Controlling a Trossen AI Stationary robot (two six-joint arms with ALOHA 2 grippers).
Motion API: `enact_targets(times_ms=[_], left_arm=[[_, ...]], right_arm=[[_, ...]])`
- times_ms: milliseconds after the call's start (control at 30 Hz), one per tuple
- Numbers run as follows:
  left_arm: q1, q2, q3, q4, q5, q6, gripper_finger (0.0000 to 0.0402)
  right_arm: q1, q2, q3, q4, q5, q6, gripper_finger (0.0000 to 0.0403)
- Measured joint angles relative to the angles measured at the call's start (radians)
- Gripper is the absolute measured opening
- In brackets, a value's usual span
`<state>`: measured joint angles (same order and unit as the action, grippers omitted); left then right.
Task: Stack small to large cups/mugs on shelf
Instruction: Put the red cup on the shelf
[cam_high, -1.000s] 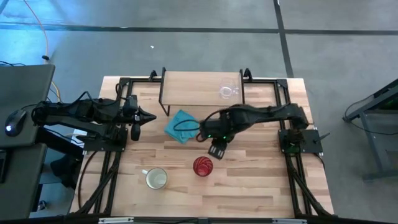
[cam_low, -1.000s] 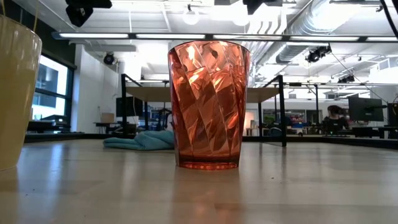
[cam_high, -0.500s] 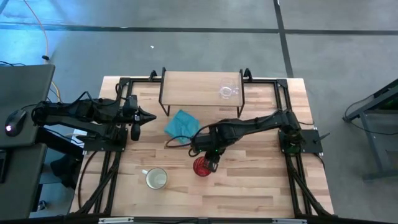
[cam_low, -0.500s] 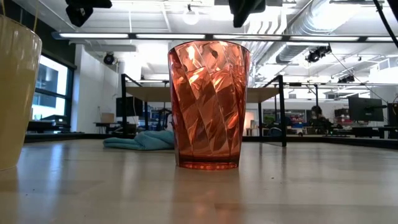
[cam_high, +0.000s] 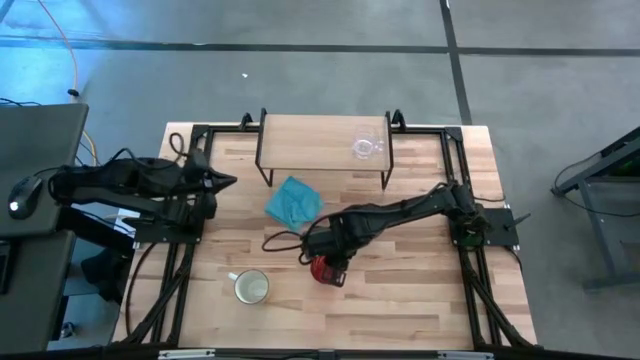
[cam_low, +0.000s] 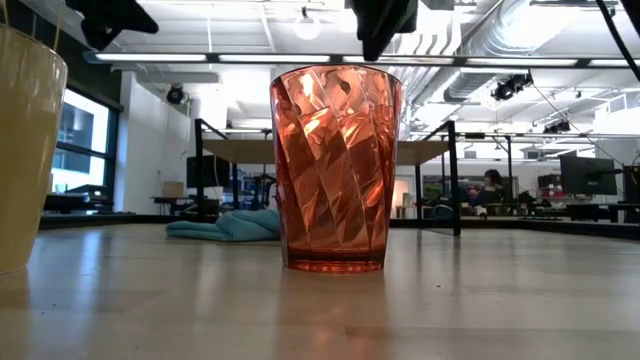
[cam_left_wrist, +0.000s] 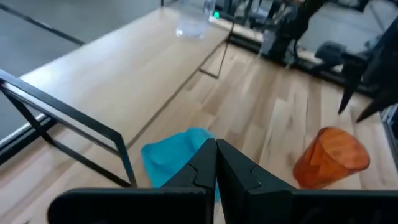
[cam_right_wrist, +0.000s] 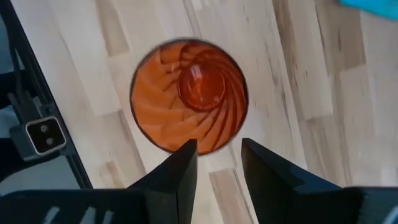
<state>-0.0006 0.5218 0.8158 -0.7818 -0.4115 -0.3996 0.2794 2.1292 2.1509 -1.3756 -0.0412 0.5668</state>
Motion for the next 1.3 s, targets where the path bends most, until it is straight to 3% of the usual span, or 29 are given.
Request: enact_targets(times_ms=[400, 900, 1300], left_arm=[[0.000, -0.162, 0.000, 0.014, -0.027, -0.002, 0.0001], [0.000, -0.169, 0.000, 0.016, -0.034, 0.002, 0.0001], [0.000, -0.168, 0.000, 0.022, -0.047, -0.002, 0.0001]], right_arm=[[-0.006, 0.033, 0.000, 0.015, 0.027, 0.051, 0.0119], [-0.033, 0.062, -0.001, 0.004, 0.004, 0.141, 0.0119], [-0.040, 0.109, 0.000, -0.008, -0.009, 0.124, 0.0097]])
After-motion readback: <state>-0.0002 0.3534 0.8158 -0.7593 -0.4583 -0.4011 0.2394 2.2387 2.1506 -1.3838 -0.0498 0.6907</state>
